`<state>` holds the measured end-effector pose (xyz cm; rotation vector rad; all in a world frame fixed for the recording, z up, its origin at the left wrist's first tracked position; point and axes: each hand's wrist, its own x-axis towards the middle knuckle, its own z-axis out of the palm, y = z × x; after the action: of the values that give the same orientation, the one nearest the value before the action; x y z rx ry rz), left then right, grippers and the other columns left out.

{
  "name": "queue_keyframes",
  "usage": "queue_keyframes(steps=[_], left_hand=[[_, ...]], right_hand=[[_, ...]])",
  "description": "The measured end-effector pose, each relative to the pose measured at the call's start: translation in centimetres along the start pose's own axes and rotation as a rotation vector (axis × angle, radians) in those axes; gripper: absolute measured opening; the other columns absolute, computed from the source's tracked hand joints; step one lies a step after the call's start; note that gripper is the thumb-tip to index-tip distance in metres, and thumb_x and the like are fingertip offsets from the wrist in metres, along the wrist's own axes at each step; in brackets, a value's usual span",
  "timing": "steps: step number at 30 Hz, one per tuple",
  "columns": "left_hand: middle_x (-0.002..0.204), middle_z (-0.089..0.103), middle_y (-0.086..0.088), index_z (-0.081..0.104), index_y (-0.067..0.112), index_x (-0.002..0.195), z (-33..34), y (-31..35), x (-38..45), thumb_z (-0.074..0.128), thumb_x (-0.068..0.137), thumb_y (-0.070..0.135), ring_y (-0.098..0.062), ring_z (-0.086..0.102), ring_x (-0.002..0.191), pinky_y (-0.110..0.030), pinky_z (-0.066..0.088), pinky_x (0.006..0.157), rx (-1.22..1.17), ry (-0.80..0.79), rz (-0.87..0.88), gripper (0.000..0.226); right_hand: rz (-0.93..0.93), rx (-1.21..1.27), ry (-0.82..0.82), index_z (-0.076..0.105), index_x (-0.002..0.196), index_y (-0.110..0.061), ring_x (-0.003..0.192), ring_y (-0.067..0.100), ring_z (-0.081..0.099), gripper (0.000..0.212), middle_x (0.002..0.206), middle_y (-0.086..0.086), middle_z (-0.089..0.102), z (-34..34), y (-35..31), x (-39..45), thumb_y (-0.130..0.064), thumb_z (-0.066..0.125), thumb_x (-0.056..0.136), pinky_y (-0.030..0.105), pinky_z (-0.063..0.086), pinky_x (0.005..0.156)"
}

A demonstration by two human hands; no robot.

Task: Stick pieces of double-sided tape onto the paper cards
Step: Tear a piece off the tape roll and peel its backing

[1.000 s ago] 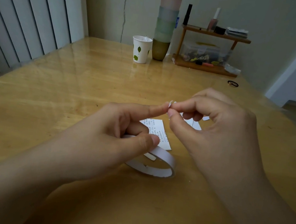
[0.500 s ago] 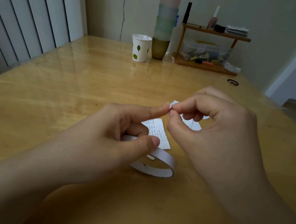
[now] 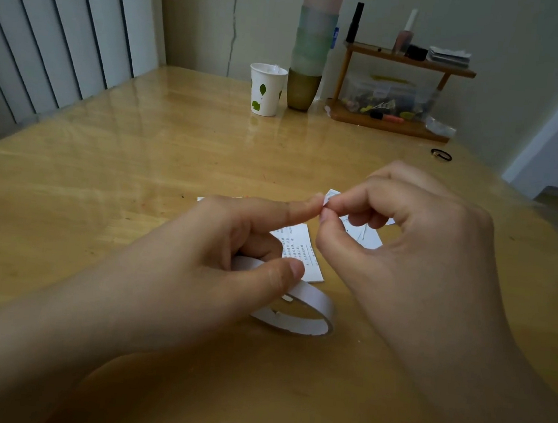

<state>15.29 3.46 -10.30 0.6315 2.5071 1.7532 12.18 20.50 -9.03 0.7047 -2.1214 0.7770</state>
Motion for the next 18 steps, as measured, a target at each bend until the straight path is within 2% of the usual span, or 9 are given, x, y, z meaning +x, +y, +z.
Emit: queue_keyframes(steps=[4, 7, 10, 13, 15, 17, 18], left_hand=[[0.062, 0.054, -0.014, 0.044, 0.059, 0.125, -0.05, 0.1, -0.02, 0.055, 0.072, 0.047, -0.026, 0.039, 0.053, -0.024, 0.034, 0.05, 0.012, 0.001, 0.022, 0.055], [0.066, 0.056, -0.018, 0.044, 0.059, 0.124, -0.04, 0.21, -0.05, 0.056, 0.072, 0.047, -0.03, 0.043, 0.055, -0.027, 0.036, 0.052, 0.004, -0.01, 0.009, 0.055], [0.064, 0.055, -0.016, 0.043, 0.059, 0.125, -0.05, 0.32, -0.12, 0.056, 0.07, 0.048, -0.024, 0.041, 0.054, -0.024, 0.035, 0.049, -0.002, -0.006, 0.009, 0.057], [0.071, 0.061, -0.02, 0.043, 0.058, 0.125, 0.01, 0.31, -0.12, 0.056, 0.07, 0.048, -0.041, 0.057, 0.065, -0.043, 0.042, 0.055, -0.013, -0.005, 0.001, 0.057], [0.072, 0.061, -0.02, 0.044, 0.058, 0.125, 0.1, 0.3, -0.09, 0.057, 0.07, 0.047, -0.046, 0.057, 0.07, -0.047, 0.044, 0.057, -0.012, 0.005, 0.0, 0.057], [0.062, 0.058, -0.011, 0.046, 0.056, 0.125, 0.14, 0.25, -0.05, 0.06, 0.075, 0.042, -0.035, 0.052, 0.057, -0.038, 0.039, 0.052, 0.016, 0.019, 0.018, 0.053], [0.055, 0.052, -0.001, 0.048, 0.055, 0.124, 0.15, 0.22, -0.04, 0.06, 0.078, 0.037, -0.02, 0.044, 0.048, -0.028, 0.034, 0.047, 0.035, 0.03, 0.034, 0.051]], right_hand=[[0.005, 0.01, 0.012, 0.067, 0.066, -0.017, 0.066, 0.007, 0.046, 0.009, 0.067, -0.005, 0.054, 0.01, -0.01, 0.0, -0.012, 0.068, 0.073, 0.011, 0.035, 0.061], [0.01, 0.021, 0.013, 0.067, 0.065, -0.017, 0.067, 0.007, 0.046, 0.009, 0.067, -0.005, 0.053, 0.03, -0.03, -0.03, -0.012, 0.068, 0.073, 0.01, 0.035, 0.061], [0.002, 0.002, 0.001, 0.068, 0.068, -0.017, 0.068, 0.007, 0.047, 0.007, 0.068, -0.004, 0.055, 0.01, 0.03, -0.03, -0.014, 0.068, 0.074, 0.012, 0.036, 0.061], [-0.036, -0.041, 0.003, 0.071, 0.071, -0.016, 0.068, 0.012, 0.051, 0.005, 0.07, -0.002, 0.057, -0.06, 0.11, 0.05, -0.016, 0.068, 0.076, 0.02, 0.039, 0.062], [-0.059, -0.071, 0.013, 0.072, 0.073, -0.015, 0.068, 0.014, 0.053, 0.006, 0.07, -0.001, 0.058, -0.12, 0.1, 0.1, -0.017, 0.068, 0.077, 0.025, 0.041, 0.062], [-0.069, -0.093, 0.012, 0.072, 0.073, -0.014, 0.068, 0.014, 0.052, 0.006, 0.07, -0.001, 0.058, -0.09, 0.06, 0.11, -0.017, 0.068, 0.077, 0.024, 0.04, 0.063], [-0.07, -0.098, 0.012, 0.071, 0.073, -0.014, 0.068, 0.013, 0.051, 0.006, 0.07, -0.001, 0.057, -0.06, 0.03, 0.09, -0.016, 0.068, 0.077, 0.023, 0.039, 0.063]])
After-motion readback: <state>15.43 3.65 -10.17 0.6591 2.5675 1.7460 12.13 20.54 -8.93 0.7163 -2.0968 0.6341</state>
